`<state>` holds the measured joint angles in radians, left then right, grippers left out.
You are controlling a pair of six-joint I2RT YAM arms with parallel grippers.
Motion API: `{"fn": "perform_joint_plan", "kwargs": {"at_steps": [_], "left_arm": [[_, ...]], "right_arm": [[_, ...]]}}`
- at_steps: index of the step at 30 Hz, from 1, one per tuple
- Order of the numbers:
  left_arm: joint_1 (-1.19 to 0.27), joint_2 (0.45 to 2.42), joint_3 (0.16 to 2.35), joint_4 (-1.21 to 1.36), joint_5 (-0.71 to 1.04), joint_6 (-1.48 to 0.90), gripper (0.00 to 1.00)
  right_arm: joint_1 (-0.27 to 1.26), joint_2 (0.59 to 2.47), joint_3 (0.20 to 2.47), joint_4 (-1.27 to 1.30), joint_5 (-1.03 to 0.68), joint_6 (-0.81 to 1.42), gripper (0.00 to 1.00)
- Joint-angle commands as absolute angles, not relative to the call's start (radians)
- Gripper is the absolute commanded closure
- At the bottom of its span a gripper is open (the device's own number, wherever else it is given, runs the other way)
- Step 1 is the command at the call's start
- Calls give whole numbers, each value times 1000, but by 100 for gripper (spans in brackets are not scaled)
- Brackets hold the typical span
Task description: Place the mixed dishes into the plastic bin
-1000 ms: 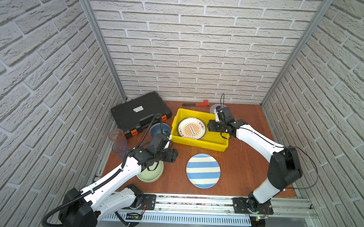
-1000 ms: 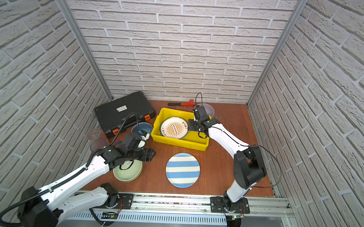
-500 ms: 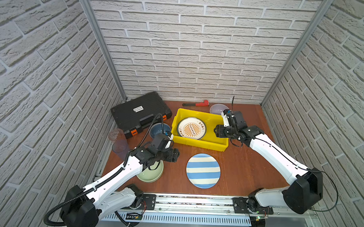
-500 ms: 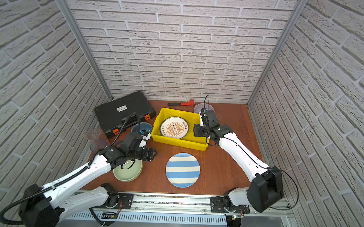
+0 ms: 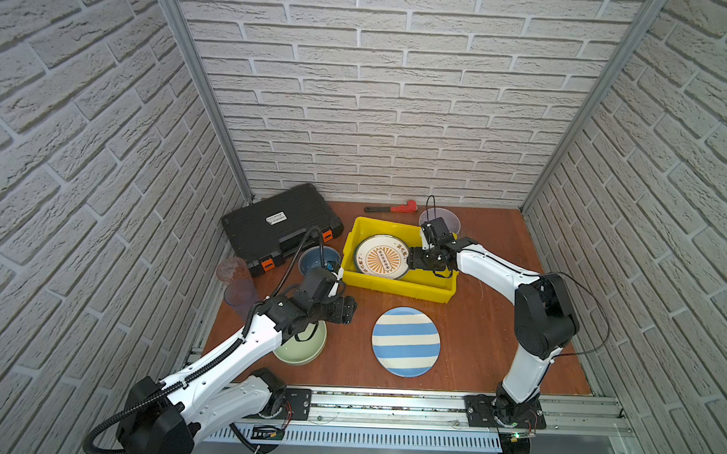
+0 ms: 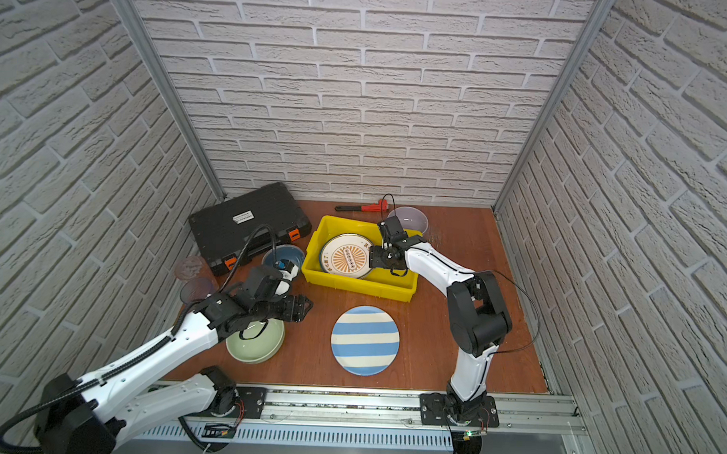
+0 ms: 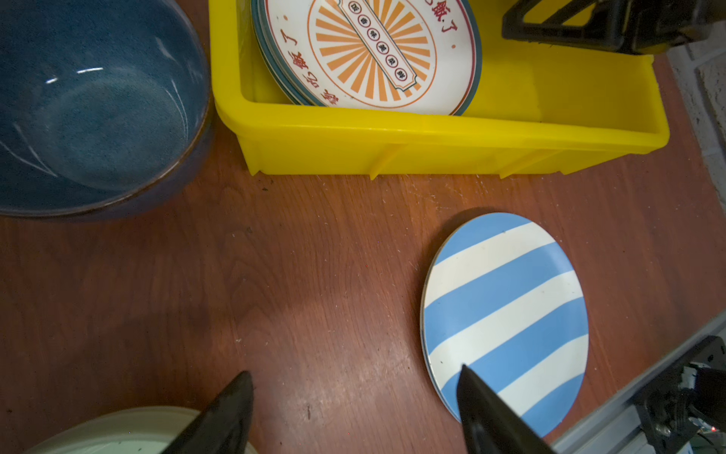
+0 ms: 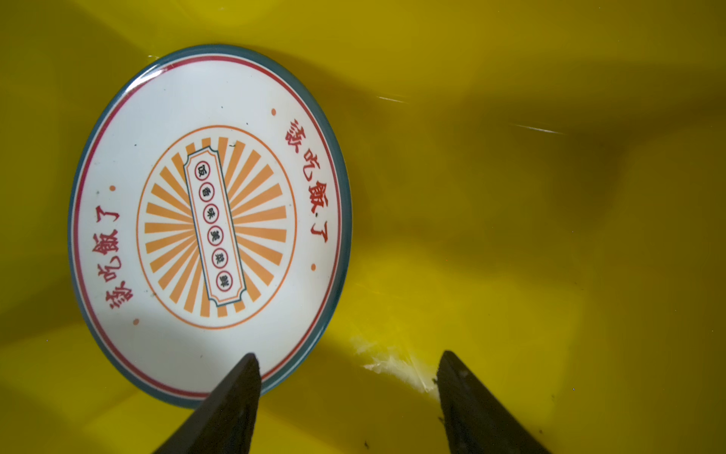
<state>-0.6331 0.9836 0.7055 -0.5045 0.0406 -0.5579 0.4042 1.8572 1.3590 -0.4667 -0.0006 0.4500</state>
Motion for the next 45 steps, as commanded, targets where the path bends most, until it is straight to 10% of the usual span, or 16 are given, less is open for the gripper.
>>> {"fn": "perform_joint_plan", "kwargs": {"at_steps": [1,45], "left_arm": [[-624,954,701,-517,4,-555,19],[-599,908,675,-518,-12,-565,17]], "right_arm": [[410,1891,1399,-406,-18,497,27],[433,1997,1542,-501,29,484,28]]}}
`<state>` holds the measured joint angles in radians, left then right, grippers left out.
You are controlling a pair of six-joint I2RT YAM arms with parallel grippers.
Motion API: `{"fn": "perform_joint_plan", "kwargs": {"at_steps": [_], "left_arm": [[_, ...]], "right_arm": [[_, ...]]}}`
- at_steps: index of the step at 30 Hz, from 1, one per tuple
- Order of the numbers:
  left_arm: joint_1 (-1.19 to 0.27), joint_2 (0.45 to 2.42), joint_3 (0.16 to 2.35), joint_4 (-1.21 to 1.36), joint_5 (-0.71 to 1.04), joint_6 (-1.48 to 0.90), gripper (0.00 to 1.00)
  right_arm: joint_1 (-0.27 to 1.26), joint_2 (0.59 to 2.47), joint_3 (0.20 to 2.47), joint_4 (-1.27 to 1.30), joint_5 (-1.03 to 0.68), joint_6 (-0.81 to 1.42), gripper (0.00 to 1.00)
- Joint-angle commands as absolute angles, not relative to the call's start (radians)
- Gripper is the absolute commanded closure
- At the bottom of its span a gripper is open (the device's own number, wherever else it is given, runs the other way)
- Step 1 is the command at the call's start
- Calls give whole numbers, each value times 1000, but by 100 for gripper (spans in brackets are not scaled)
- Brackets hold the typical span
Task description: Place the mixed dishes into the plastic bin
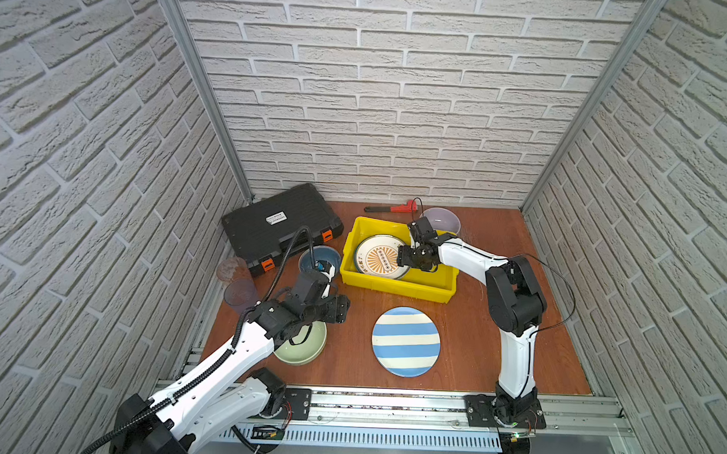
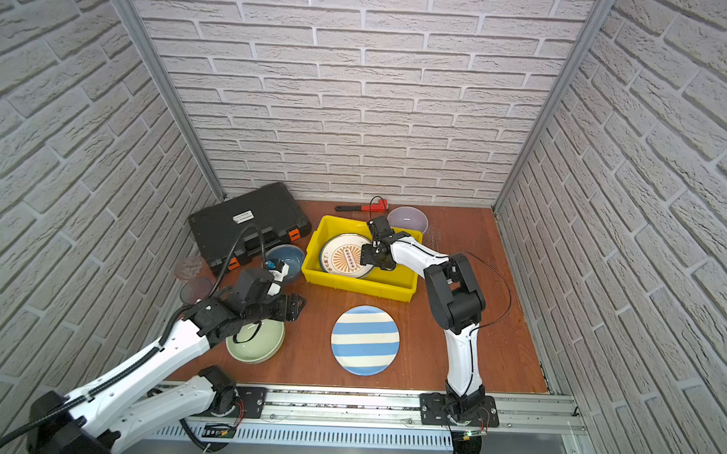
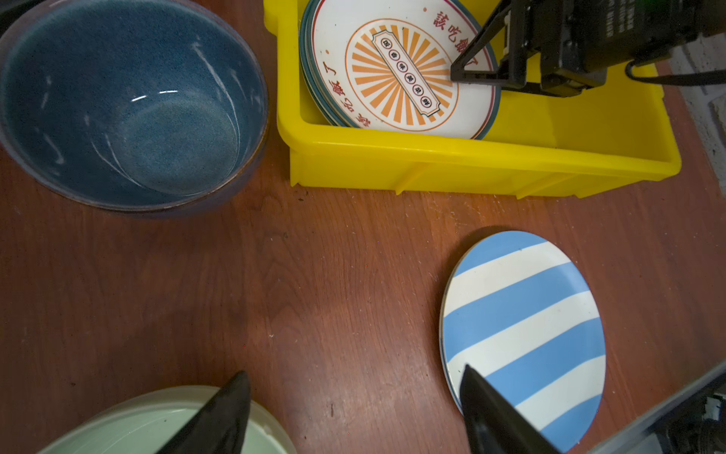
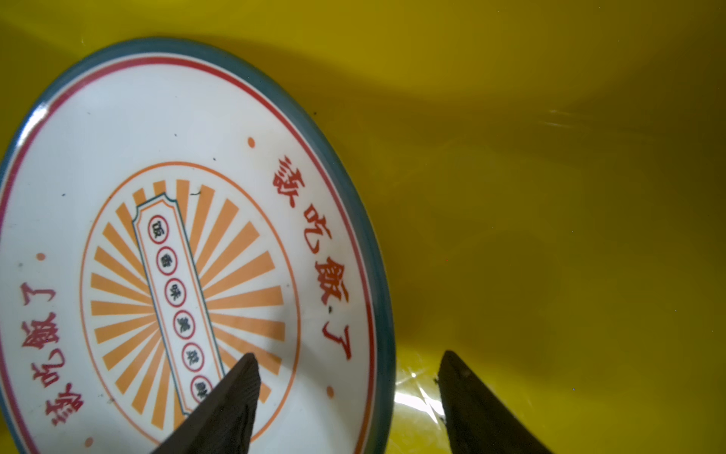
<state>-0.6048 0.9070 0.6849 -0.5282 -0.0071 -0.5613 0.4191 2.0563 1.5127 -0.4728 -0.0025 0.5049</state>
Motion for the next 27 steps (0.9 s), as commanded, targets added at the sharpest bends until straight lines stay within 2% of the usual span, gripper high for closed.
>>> {"fn": "perform_joint_plan", "kwargs": {"at_steps": [1,16,22,27], "left_arm": [[-598,906,675,-518,-11,-565,17],[-598,901,668,-514,-11,-568,17],[-598,902,667,-514,-12,-568,17],[-597,908,669,-511,-8,-565,17]], "right_arm": [[435,1996,1542,-498,28,486,29],[451,2018,1543,-469,14,508,59],[451,2019,1542,-472,8,509,59],[450,1959,1536,-505,43,482,50]]}}
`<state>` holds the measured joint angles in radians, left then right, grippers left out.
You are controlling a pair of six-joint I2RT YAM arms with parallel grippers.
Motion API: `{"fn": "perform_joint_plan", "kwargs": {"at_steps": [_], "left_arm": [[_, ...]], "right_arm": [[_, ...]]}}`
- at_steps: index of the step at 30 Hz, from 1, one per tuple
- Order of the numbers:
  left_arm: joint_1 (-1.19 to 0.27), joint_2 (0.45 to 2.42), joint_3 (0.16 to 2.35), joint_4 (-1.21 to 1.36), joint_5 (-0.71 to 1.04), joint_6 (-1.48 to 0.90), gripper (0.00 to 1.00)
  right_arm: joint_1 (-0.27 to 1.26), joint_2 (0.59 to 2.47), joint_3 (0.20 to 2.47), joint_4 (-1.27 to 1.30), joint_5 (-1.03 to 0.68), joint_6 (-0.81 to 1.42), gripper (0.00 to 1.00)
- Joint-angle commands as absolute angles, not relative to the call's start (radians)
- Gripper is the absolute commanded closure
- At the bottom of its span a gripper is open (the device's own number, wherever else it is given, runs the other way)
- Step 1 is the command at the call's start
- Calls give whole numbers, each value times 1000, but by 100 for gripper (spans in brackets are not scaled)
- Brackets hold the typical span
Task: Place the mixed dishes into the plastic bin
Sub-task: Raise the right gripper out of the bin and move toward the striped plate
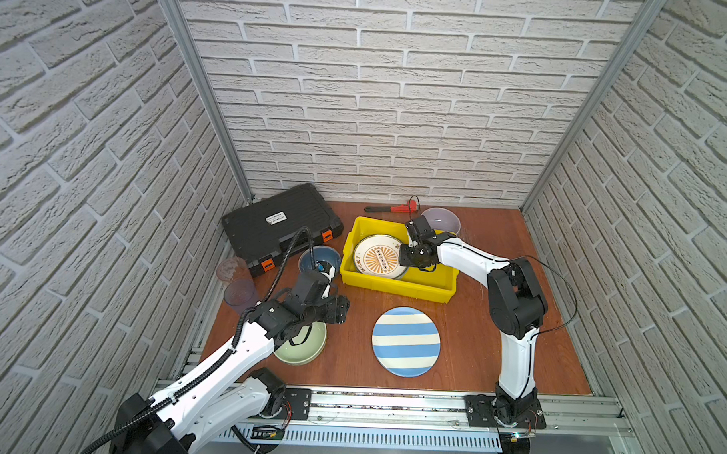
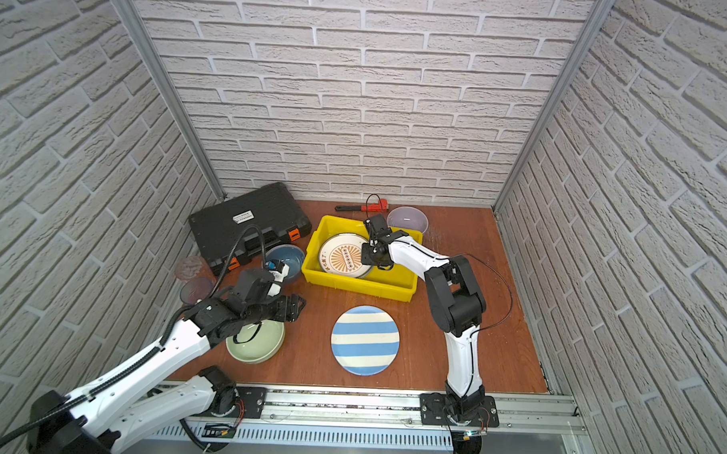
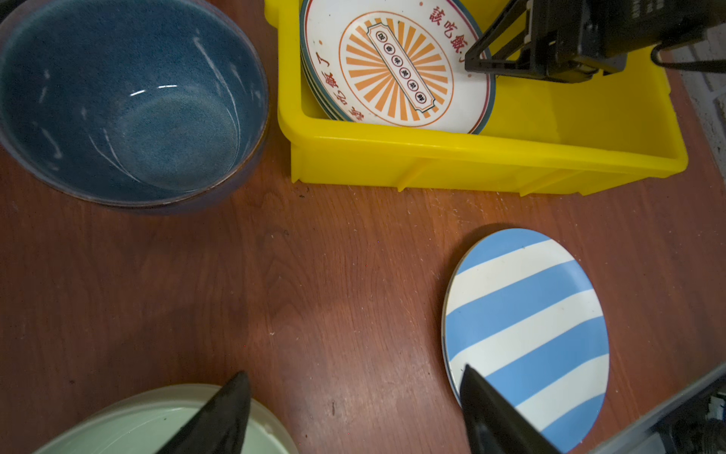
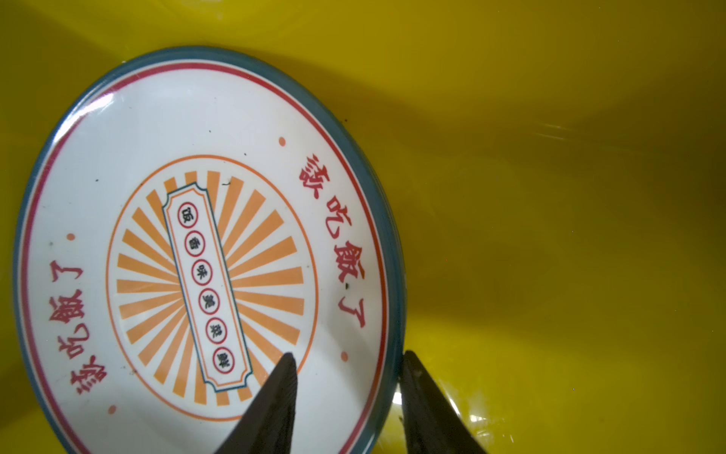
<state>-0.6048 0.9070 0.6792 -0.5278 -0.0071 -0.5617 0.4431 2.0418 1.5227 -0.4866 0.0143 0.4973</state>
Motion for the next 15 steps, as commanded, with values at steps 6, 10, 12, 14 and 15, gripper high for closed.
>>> {"fn": "perform_joint_plan", "kwargs": {"at_steps": [6,10,12,14,15], "left_arm": [[-597,927,672,-490,23,-557,17],[-597,953,678,-463,90,-545,17],[-597,967,679,-450,119,-544,18],[-599,977,678,-438,137,-543,18],[-600,980,678,-434,145,-543,19]], "right_arm": [[450,1839,1531,-577,80,434,43],[451,1737,1508,-629,37,401,43],[451,1672,1468,-642,-6,394,43],[451,1599,1413,-647,-48,392,44],[451,1563,1384,-650,-67,390,44]]}}
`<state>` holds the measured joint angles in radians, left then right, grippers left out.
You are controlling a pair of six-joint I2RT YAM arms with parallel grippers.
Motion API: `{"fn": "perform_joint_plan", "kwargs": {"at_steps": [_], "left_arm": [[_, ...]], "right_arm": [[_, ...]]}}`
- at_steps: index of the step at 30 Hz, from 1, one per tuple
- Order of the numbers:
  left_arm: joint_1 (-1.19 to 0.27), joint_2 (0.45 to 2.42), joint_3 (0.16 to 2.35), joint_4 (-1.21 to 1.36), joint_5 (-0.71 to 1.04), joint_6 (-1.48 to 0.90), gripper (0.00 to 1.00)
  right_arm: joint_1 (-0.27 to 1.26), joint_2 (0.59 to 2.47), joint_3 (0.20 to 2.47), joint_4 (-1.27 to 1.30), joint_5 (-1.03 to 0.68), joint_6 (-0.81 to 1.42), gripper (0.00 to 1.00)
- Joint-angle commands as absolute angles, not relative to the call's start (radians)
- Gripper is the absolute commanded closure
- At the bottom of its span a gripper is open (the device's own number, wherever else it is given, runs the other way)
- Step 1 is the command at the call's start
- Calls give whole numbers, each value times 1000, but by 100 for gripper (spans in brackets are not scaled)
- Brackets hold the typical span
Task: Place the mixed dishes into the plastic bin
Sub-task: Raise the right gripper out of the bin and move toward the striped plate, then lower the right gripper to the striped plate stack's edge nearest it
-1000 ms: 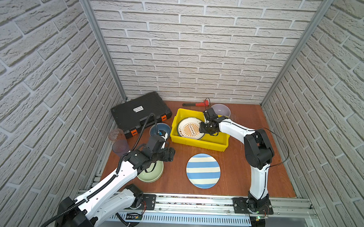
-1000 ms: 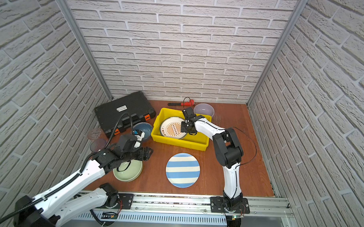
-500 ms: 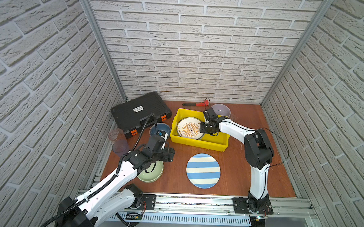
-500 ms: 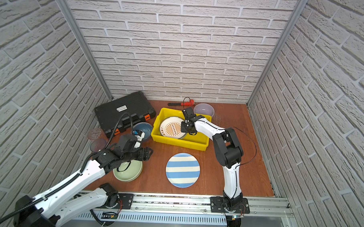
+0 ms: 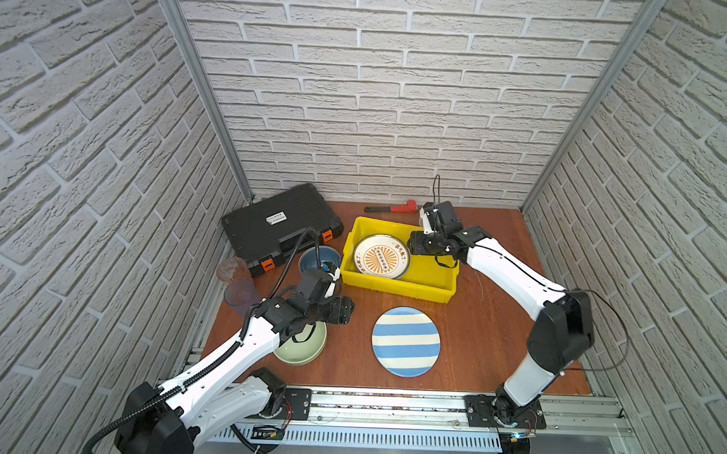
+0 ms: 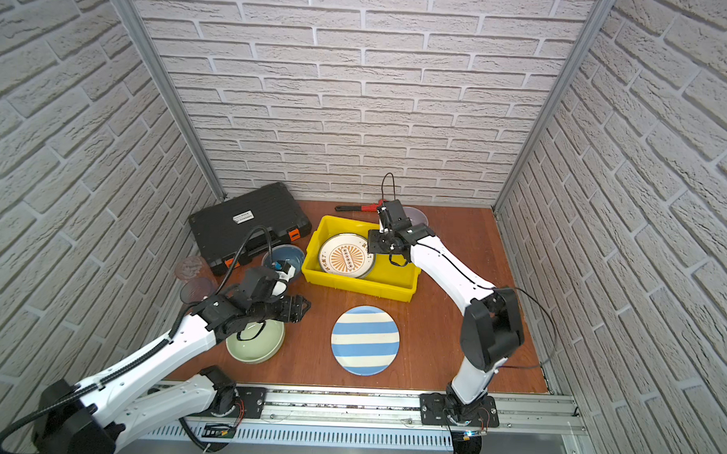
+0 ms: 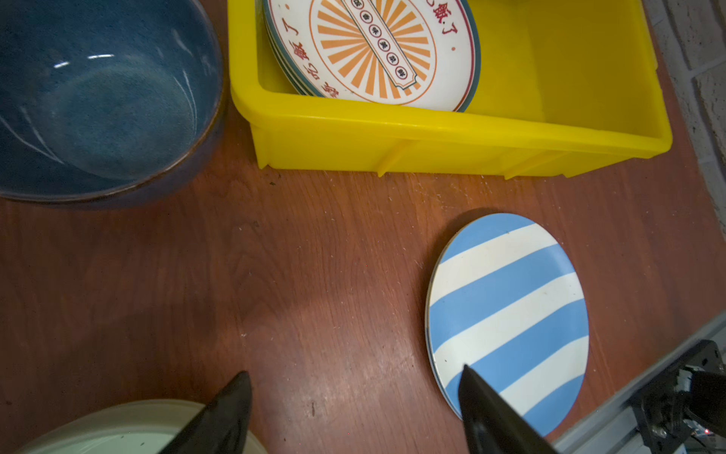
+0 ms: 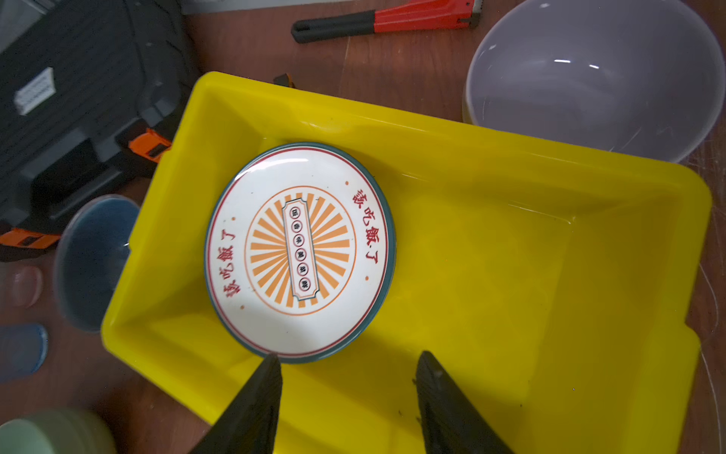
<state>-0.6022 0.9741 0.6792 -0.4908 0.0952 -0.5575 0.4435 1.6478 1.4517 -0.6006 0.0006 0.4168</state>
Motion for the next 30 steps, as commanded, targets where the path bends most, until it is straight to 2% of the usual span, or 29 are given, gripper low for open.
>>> {"fn": "perform_joint_plan", "kwargs": {"at_steps": [1,8,14,30], "left_arm": [[-602,982,678,-428,155,-542,20],[-638,1009,675,-390,201,-553,28],[-728,1075,680,-350,205,-555,35],[-803,1215,596,-204,175,-617,57]], "right_arm": [[451,1522,1349,-654,-90,390,44],[456,1202,1052,-652,-173,459,46],[460,988,832,-666,-186,523,47],[462,809,482,-537,-247,694,60]]}}
